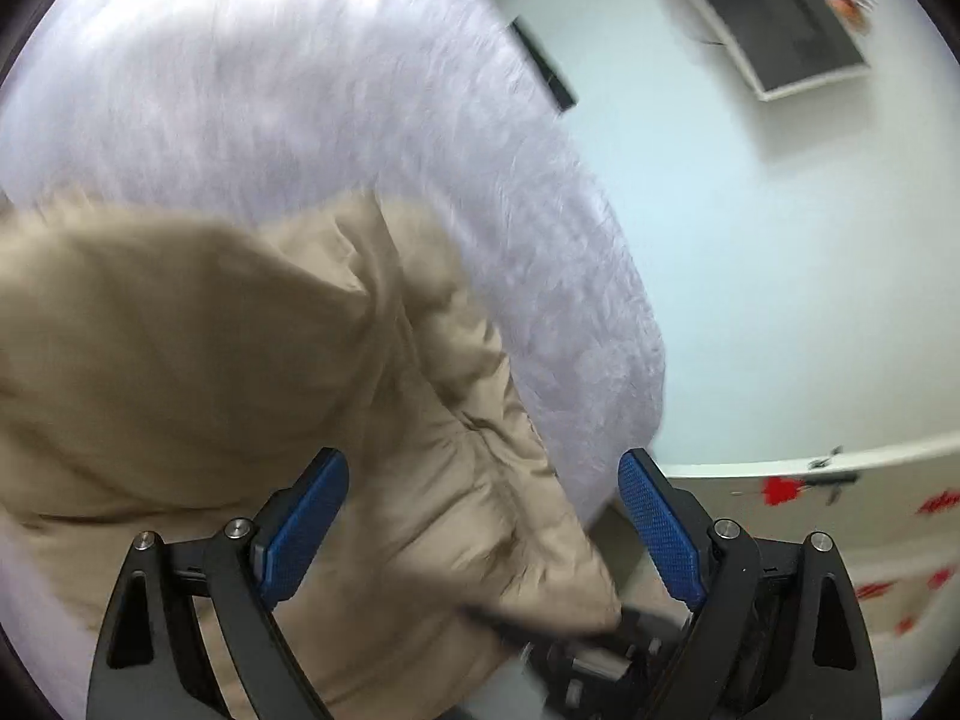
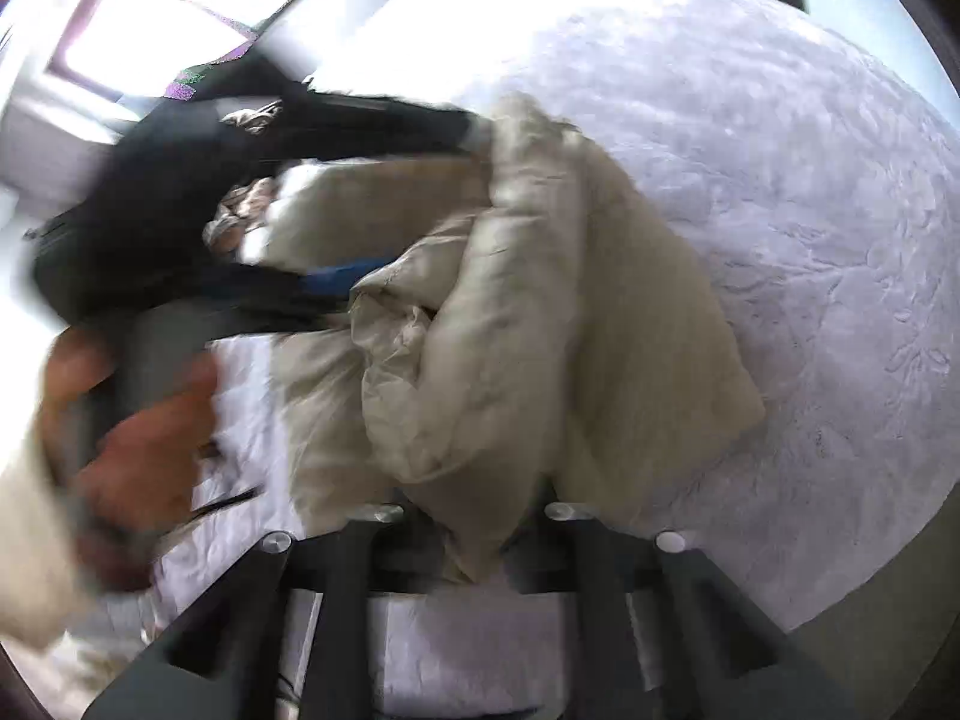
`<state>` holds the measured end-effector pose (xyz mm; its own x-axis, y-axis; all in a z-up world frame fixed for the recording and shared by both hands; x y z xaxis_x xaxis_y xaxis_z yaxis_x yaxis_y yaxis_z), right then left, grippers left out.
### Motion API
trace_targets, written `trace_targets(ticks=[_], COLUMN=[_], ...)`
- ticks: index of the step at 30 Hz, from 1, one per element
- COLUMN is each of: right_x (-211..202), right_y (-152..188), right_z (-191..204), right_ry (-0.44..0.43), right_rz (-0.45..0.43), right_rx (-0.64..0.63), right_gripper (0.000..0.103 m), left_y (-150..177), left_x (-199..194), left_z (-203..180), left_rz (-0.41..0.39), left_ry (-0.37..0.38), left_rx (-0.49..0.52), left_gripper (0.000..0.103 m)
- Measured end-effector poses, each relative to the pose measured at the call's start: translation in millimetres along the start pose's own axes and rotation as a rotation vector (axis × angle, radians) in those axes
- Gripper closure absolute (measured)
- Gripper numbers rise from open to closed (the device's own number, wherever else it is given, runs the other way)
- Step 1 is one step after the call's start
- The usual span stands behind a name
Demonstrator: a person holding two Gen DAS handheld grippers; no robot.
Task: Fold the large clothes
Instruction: 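Press the folded bundle flat with the left tool while the right tool holds it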
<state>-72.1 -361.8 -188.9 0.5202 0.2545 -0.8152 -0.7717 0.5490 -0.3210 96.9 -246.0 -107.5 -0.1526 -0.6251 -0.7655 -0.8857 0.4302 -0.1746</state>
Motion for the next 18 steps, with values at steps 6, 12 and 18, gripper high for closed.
trace_targets(ticks=[6, 12, 18], right_x=[9.1, 30.6, -1.5], right_y=[0.1, 22.9, 16.9], right_z=[-52.9, -99.3, -117.5], right_ry=[0.059, 0.028, -0.171], right_rz=[0.022, 0.076, 0.137], right_rx=[0.098, 0.199, 0.237], right_gripper=[0.089, 0.088, 0.080], left_y=[0.0, 0.2, -1.8], left_x=[-63.0, -21.9, 4.2], left_z=[41.6, 105.5, 117.5], left_rz=[-0.265, -0.276, -0.294], left_ry=[-0.351, -0.421, -0.455], left_rx=[0.087, 0.000, 0.001], left_gripper=[0.012, 0.012, 0.012])
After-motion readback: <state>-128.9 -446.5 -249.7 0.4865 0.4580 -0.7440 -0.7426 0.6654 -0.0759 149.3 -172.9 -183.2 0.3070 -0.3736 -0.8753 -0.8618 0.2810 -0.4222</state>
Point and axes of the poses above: each gripper's, at about its wrist camera, not at the fingertips, and x roughly the way its jaws point, z to its left, y to its underside, the point moved 2 cm from there along x, roughly the way its jaws point, and after that the axes turned 3 degrees about -x, right-handed, at the moved point
